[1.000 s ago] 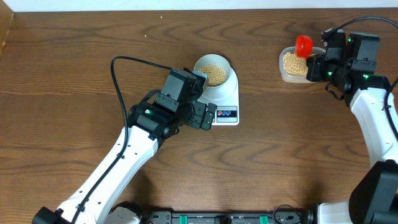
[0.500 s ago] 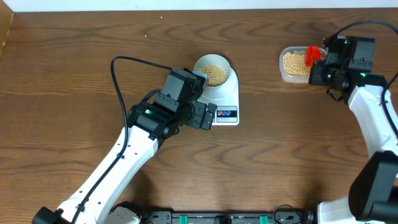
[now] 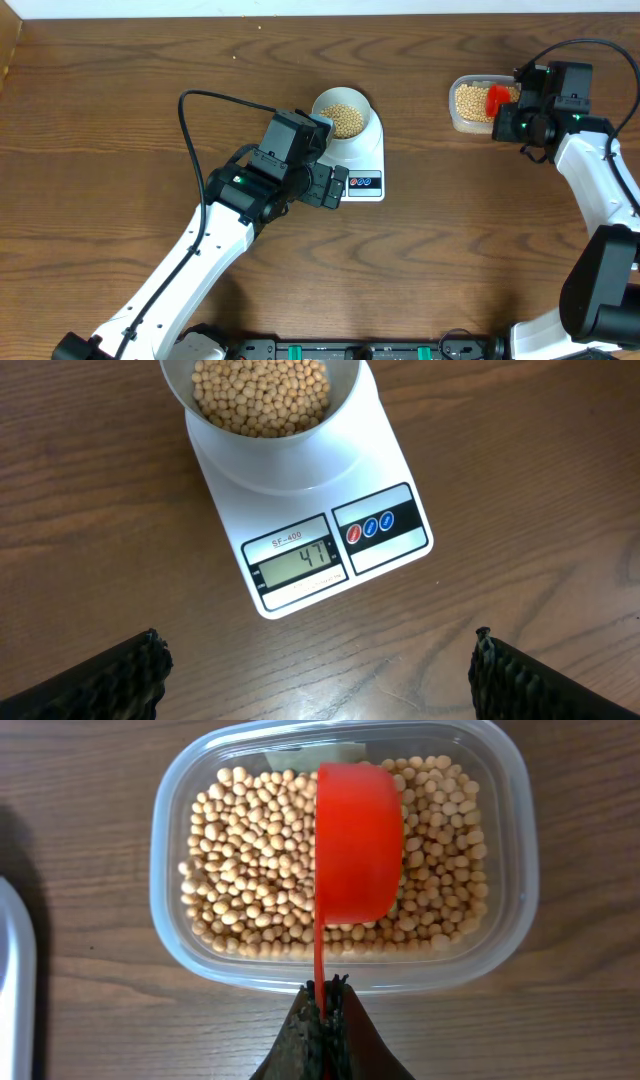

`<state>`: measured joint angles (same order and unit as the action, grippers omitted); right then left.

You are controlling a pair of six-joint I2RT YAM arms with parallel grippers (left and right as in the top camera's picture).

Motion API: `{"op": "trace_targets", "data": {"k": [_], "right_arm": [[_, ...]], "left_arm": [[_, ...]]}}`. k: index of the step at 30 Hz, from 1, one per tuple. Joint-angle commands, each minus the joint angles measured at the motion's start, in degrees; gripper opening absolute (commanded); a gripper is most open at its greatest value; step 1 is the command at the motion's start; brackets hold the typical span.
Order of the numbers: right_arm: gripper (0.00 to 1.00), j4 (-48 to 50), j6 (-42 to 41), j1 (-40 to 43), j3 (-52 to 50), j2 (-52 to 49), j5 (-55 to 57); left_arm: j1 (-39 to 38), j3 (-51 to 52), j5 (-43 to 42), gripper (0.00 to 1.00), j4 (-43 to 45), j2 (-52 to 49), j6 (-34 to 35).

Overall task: Scoop item into bowl and weigh 50g on scale
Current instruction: 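Dip the red scoop into the chickpeas with the right gripper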

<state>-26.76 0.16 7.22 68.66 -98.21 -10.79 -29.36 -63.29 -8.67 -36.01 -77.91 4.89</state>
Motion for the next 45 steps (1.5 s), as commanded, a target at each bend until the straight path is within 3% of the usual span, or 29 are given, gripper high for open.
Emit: {"op": "trace_targets", "data": {"k": [1,32,45], "right_arm": [[0.01,-0.07,-0.96,0.17,0.94,-0.39,-3.21],[0.01,1.55,-1.01,-0.66,0.94,-2.19,-12.85],[0.01,2.51,-1.38,3.78,0.98,-1.16,-15.37]], "left_arm": [[-0.09,0.44,0.33,0.98,-0.22,-0.33,0.13],[-0.09,0.44,0.33,0.98,-0.22,-0.33,0.13],[-0.09,0.44,0.33,0.98,-0.22,-0.33,0.13]]}}
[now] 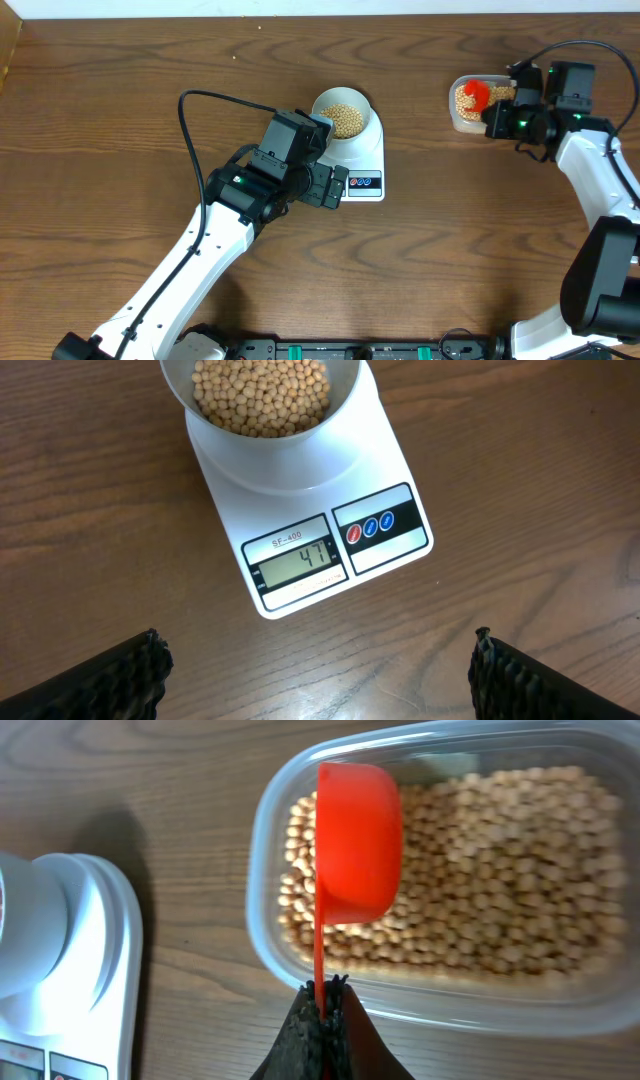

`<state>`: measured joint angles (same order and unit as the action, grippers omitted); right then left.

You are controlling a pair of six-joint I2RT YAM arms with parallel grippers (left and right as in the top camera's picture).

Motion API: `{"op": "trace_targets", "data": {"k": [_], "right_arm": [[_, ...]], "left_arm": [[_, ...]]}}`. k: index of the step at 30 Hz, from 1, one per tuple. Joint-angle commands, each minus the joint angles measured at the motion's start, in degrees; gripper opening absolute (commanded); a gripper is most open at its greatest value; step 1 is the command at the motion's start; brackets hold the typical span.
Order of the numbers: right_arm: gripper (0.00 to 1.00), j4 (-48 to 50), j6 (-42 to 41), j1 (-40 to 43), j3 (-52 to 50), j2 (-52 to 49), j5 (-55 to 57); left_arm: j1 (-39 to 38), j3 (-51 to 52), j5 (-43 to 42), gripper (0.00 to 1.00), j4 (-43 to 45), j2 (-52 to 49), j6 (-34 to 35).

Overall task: Scoop item into bowl and weigh 50g on scale
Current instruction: 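Dip the red scoop into the chickpeas with the right gripper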

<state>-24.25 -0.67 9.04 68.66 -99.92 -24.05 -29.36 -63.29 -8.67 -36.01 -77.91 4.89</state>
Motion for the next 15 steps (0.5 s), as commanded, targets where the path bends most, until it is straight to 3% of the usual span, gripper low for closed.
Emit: {"op": "trace_targets", "data": {"k": [1,15], "right_arm": [[0.01,-0.02,-0.55,2.54,0.98,0.87,-3.06],[0.01,0.42,-0.13,9.01,0.98,1.88,-24.92]], "left_arm": [[-0.09,0.44,0.33,0.97,-0.22,-0.33,0.13],[-0.09,0.44,0.33,0.98,-0.22,-0.33,0.13]]}}
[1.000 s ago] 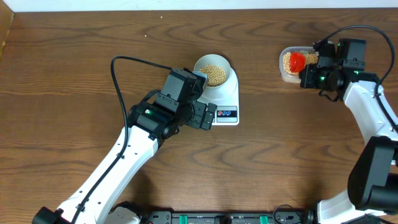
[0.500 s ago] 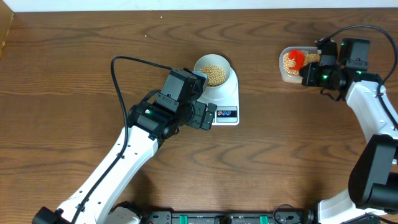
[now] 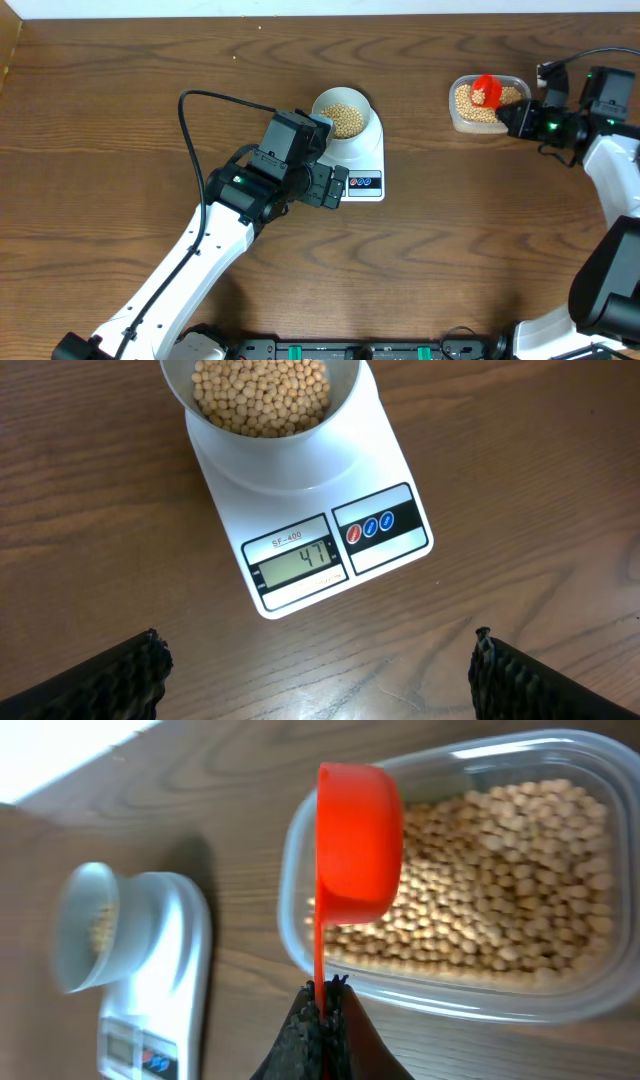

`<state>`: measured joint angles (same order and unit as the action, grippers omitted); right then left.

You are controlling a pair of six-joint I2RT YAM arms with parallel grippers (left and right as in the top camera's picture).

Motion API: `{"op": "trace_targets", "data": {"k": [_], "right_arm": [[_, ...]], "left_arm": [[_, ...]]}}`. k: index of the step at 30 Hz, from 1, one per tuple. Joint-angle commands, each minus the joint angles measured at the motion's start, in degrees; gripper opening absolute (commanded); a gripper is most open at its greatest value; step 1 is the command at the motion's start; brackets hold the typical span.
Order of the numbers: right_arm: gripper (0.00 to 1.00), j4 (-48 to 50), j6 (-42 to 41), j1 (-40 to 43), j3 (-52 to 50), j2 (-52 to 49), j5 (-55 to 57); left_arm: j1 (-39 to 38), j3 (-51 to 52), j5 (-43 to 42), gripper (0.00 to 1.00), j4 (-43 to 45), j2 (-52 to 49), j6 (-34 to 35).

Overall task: Scoop item into bowl and weigh 50g on scale
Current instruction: 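Dip the red scoop into the chickpeas with the right gripper, then lift the scoop and carry it left over the white bowl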

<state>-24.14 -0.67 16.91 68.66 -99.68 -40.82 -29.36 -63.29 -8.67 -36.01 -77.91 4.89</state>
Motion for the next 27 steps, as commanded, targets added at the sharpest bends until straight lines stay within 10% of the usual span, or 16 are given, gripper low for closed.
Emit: {"op": "trace_targets", "data": {"k": [1,27], "right_arm": [[0.01,0.35,-0.11,1.44,0.98,1.64,-9.92],[0.02,8.28,-0.22,-17.79,1.38,1.75,-12.09]], "left_arm": [[-0.09,0.44,0.33,0.98,-0.22,-0.33,0.13],[-0.09,0.44,0.33,0.97,-0.22,-0.33,0.13]]}}
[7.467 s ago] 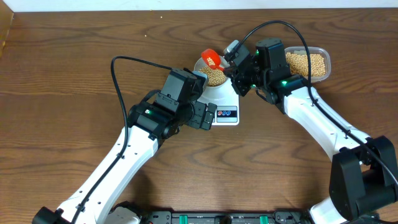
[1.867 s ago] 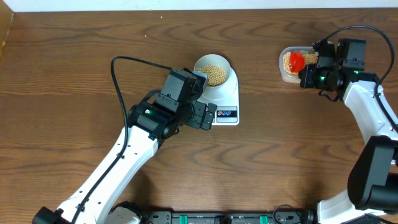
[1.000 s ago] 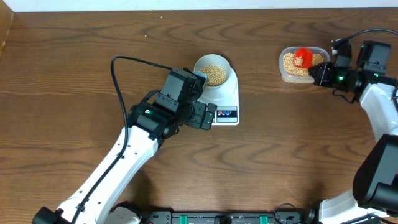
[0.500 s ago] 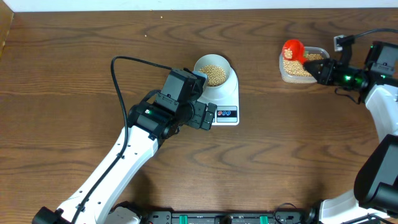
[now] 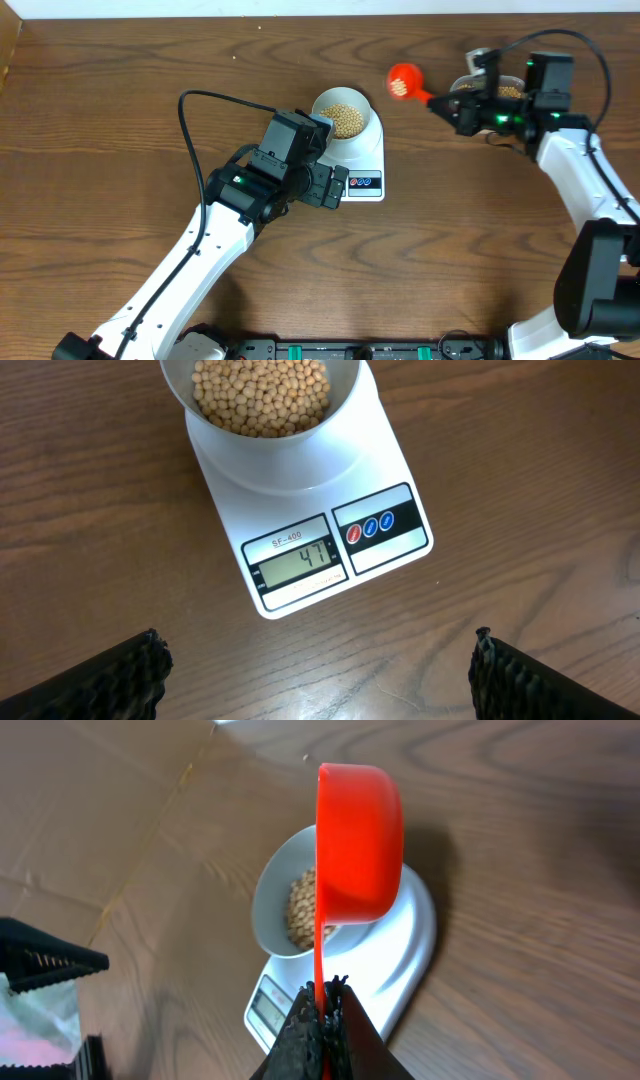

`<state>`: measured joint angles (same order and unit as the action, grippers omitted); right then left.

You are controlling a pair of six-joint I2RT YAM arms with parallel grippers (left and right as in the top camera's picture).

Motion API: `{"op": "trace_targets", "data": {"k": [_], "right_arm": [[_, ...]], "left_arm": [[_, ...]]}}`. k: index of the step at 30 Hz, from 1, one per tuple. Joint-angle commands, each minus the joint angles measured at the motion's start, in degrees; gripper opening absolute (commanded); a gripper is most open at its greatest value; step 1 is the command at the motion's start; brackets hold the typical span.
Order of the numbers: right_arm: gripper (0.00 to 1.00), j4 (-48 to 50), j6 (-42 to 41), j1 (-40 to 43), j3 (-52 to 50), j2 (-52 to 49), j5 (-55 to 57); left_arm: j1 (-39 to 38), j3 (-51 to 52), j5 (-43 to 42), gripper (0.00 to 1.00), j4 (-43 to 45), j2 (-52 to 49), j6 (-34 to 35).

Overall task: Scoop item into bowl and weigh 50g on scale
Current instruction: 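Lift the scoop and carry it left over the white bowl, then tilt the red scoop to trickle chickpeas into the bowl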

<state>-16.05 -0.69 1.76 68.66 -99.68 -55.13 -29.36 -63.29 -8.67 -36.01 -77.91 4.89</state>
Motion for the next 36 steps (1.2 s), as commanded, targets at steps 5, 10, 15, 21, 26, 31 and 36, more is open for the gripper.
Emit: {"op": "trace_targets", "data": {"k": [5,10,15,21,26,31,36], "right_arm": [[0.02,0.22,-0.13,-7.04,2.16,2.21,8.17],[0.02,0.24,0.57,-10.64,2.71,3.1,13.55],[0.02,0.0,1.16,-13.33,2.71,3.82,18.27],[0.02,-0.22,2.23,-17.14,2.71,4.55,25.75],[0.02,-0.22,2.73,-19.87,2.71,4.66,30.88],[0.02,-0.42,4.7,-21.51,2.71,4.66,33.2],[0.02,-0.42,7.28,-22.91,2.71,4.66,35.06]], "left_arm": [[-0.09,0.44,0.33,0.98,-0.22,-0.33,0.13],[-0.09,0.44,0.33,0.98,-0.22,-0.33,0.13],[-0.09,0.44,0.33,0.98,-0.22,-0.33,0.13],[-0.09,0.44,0.33,0.97,-0.22,-0.33,0.13],[-0.09,0.44,0.33,0.98,-0.22,-0.33,0.13],[-0.09,0.44,0.33,0.97,-0.22,-0.33,0.13],[-0.09,0.44,0.33,0.98,-0.22,-0.33,0.13]]}}
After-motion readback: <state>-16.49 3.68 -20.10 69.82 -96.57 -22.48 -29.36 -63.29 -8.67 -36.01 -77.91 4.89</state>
